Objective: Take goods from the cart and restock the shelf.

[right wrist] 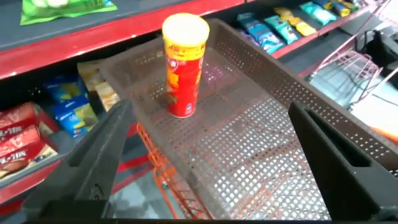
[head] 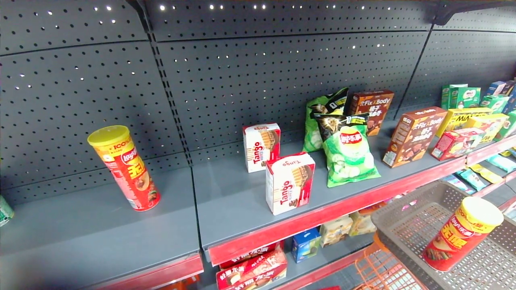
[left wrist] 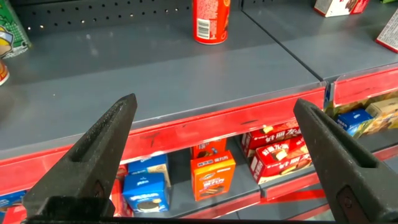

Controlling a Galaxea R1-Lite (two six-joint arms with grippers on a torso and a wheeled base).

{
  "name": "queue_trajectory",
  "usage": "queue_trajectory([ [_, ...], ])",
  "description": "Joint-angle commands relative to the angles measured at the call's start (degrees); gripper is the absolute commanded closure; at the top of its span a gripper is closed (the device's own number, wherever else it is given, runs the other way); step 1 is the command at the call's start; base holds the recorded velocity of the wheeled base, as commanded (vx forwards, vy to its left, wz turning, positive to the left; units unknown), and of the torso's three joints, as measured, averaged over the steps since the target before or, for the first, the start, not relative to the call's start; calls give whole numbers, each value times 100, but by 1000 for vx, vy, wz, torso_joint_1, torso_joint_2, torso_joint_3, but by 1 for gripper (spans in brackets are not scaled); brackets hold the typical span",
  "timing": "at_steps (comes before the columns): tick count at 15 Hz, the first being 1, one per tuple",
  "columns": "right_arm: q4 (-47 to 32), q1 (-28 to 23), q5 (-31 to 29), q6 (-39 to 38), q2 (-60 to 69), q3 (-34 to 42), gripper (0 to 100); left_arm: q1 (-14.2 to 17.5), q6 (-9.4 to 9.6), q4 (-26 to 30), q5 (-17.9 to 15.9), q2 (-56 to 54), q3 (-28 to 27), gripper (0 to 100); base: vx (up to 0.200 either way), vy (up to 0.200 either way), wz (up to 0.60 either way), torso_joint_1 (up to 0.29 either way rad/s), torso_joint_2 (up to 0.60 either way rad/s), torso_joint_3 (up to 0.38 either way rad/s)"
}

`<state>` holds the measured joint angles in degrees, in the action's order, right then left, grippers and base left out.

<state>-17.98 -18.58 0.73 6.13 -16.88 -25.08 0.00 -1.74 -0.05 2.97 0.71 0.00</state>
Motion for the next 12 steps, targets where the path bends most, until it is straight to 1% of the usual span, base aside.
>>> queue_trajectory([
  [1, -4, 3, -12, 20, 10, -32, 0, 0, -1, -4, 1, 0, 0, 0, 0, 0, 0, 0, 0, 0],
  [2, 5, -5, -73, 28, -34, -59, 0, 0, -1, -4, 1, 0, 0, 0, 0, 0, 0, 0, 0, 0],
  [7, -12, 3, -776, 64, 36, 20, 0, 0, 25, -4, -43, 8, 0, 0, 0, 0, 0, 0, 0, 0],
  [9, -12, -14, -873, 72, 71, 91, 0, 0, 25, 5, -95, 8, -9, 0, 0, 0, 0, 0, 0, 0],
  [12, 5, -14, -882, 178, 106, 170, 0, 0, 16, -4, -87, 8, -9, 0, -200, 0, 0, 15, 2, 4],
])
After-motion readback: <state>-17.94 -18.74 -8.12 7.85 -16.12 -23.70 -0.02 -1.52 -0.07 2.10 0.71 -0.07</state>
